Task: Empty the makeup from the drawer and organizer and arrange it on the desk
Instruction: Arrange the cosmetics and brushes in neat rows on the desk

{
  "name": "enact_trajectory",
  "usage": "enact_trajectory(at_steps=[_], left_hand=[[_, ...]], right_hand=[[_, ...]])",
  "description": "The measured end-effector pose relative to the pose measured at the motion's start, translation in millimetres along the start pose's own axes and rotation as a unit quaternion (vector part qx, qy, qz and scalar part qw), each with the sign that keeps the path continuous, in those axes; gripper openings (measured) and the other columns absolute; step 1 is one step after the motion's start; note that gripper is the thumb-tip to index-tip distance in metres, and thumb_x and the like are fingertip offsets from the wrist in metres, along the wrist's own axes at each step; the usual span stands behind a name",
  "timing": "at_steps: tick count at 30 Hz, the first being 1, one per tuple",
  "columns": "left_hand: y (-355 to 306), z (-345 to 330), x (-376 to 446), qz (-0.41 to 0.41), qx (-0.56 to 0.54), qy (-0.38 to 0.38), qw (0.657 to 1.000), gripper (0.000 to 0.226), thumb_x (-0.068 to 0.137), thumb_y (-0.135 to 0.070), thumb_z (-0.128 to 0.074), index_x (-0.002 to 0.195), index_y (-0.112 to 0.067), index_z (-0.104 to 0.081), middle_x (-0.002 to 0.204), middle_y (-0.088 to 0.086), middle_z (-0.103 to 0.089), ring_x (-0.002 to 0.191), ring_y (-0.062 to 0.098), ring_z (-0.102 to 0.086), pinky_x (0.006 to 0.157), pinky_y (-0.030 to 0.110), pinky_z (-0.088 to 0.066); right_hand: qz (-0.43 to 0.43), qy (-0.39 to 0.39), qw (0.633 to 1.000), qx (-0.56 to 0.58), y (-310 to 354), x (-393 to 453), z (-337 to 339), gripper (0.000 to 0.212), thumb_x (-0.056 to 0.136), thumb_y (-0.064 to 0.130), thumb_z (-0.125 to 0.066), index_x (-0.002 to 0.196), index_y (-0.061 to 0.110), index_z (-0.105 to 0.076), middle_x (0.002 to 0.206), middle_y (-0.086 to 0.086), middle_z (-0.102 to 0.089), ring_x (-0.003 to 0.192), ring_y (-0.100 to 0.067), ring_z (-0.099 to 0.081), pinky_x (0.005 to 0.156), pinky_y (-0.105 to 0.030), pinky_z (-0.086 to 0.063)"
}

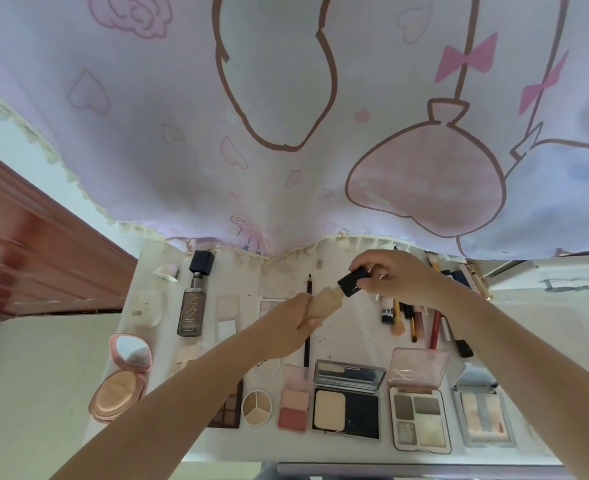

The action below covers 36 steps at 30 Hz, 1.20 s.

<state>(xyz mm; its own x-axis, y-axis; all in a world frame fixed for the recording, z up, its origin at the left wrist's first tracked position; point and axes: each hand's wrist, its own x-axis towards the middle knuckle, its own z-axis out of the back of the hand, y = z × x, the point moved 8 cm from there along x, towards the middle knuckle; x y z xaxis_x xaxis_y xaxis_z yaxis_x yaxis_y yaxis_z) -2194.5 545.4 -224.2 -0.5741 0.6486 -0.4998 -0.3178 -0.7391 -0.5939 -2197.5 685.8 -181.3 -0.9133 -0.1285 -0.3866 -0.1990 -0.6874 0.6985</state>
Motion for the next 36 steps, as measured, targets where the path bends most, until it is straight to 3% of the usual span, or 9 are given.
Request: enact_trajectory(at_steps=[5,10,17,20,22,25,28,31,36], left_hand=[[-1,-18,14,0.010,-0.083,0.049,0.995,0.037,0.097,-0.022,-0.039,0.130,-0.008,-0.031,0.101,0.002,-0.046,0.086,0.013,-0.047,0.076,0.023,-0.039],[5,-35,30,0.034,-0.167,0.074,0.983,0.035,0.096,-0.021,-0.041,0.127,-0.006,-0.032,0.103,0.007,-0.046,0.096,0.020,-0.049,0.098,0.044,-0.045],[18,-56,51,0.108,-0.254,0.060,0.959,0.038,0.097,-0.021,-0.040,0.129,-0.003,-0.033,0.106,0.005,-0.045,0.103,0.022,-0.049,0.102,0.040,-0.043],[23,-62,57,0.134,-0.233,0.042,0.962,0.038,0.098,-0.021,-0.038,0.129,0.000,-0.035,0.103,0.006,-0.049,0.092,0.014,-0.044,0.080,0.019,-0.042],[24,-62,59,0.149,-0.214,0.020,0.965,0.035,0.097,-0.020,-0.039,0.126,0.000,-0.040,0.086,-0.006,-0.047,0.085,0.011,-0.044,0.069,0.012,-0.038],[29,-59,64,0.186,-0.181,-0.029,0.965,0.032,0.096,-0.019,-0.041,0.121,0.001,-0.045,0.079,-0.007,-0.045,0.087,0.016,-0.043,0.075,0.024,-0.034],[26,-63,66,0.214,-0.166,-0.021,0.962,0.032,0.096,-0.016,-0.038,0.121,0.003,-0.041,0.104,0.010,-0.051,0.095,0.024,-0.050,0.075,0.027,-0.035],[23,-60,62,0.242,-0.135,-0.049,0.959,0.032,0.096,-0.018,-0.037,0.121,0.003,-0.041,0.119,0.019,-0.055,0.112,0.033,-0.052,0.085,0.033,-0.041],[24,-65,57,0.254,-0.097,-0.031,0.962,0.030,0.096,-0.015,-0.035,0.118,0.003,-0.043,0.121,0.020,-0.053,0.110,0.031,-0.054,0.084,0.033,-0.045]], right_hand=[[-0.029,0.030,0.998,0.055,-19,3,2,0.020,0.088,0.013,-0.056,0.104,0.025,-0.057,0.084,0.019,-0.056,0.072,-0.003,-0.058,0.060,-0.005,-0.046],[-0.068,0.014,0.994,0.088,-43,16,5,0.021,0.090,0.017,-0.054,0.109,0.024,-0.052,0.082,0.012,-0.056,0.059,0.004,-0.056,0.067,-0.019,-0.046],[-0.111,0.010,0.989,0.099,-75,42,-8,0.012,0.089,0.017,-0.055,0.094,0.010,-0.047,0.064,0.003,-0.058,0.033,0.005,-0.046,0.044,-0.014,-0.037],[-0.131,0.022,0.985,0.111,-85,56,-18,0.009,0.089,0.016,-0.056,0.092,0.009,-0.051,0.062,-0.002,-0.058,0.032,0.003,-0.047,0.042,-0.015,-0.039],[-0.143,0.029,0.982,0.123,-89,65,-25,0.009,0.089,0.017,-0.055,0.092,0.009,-0.052,0.064,-0.002,-0.059,0.042,-0.002,-0.053,0.047,-0.019,-0.044],[-0.148,0.041,0.981,0.116,-91,75,-31,0.014,0.090,0.019,-0.055,0.097,0.007,-0.054,0.070,-0.003,-0.060,0.056,-0.010,-0.055,0.051,-0.021,-0.045],[-0.154,0.036,0.978,0.133,-92,82,-33,0.017,0.090,0.018,-0.055,0.099,0.004,-0.056,0.078,-0.006,-0.060,0.058,-0.013,-0.058,0.048,-0.018,-0.047],[-0.159,0.049,0.973,0.160,-92,85,-38,0.012,0.090,0.017,-0.055,0.095,0.006,-0.054,0.073,-0.003,-0.058,0.047,-0.008,-0.059,0.041,-0.012,-0.045],[-0.169,0.074,0.968,0.168,-96,89,-48,0.011,0.090,0.015,-0.054,0.094,0.005,-0.054,0.074,-0.003,-0.056,0.060,-0.014,-0.060,0.057,-0.020,-0.053]])
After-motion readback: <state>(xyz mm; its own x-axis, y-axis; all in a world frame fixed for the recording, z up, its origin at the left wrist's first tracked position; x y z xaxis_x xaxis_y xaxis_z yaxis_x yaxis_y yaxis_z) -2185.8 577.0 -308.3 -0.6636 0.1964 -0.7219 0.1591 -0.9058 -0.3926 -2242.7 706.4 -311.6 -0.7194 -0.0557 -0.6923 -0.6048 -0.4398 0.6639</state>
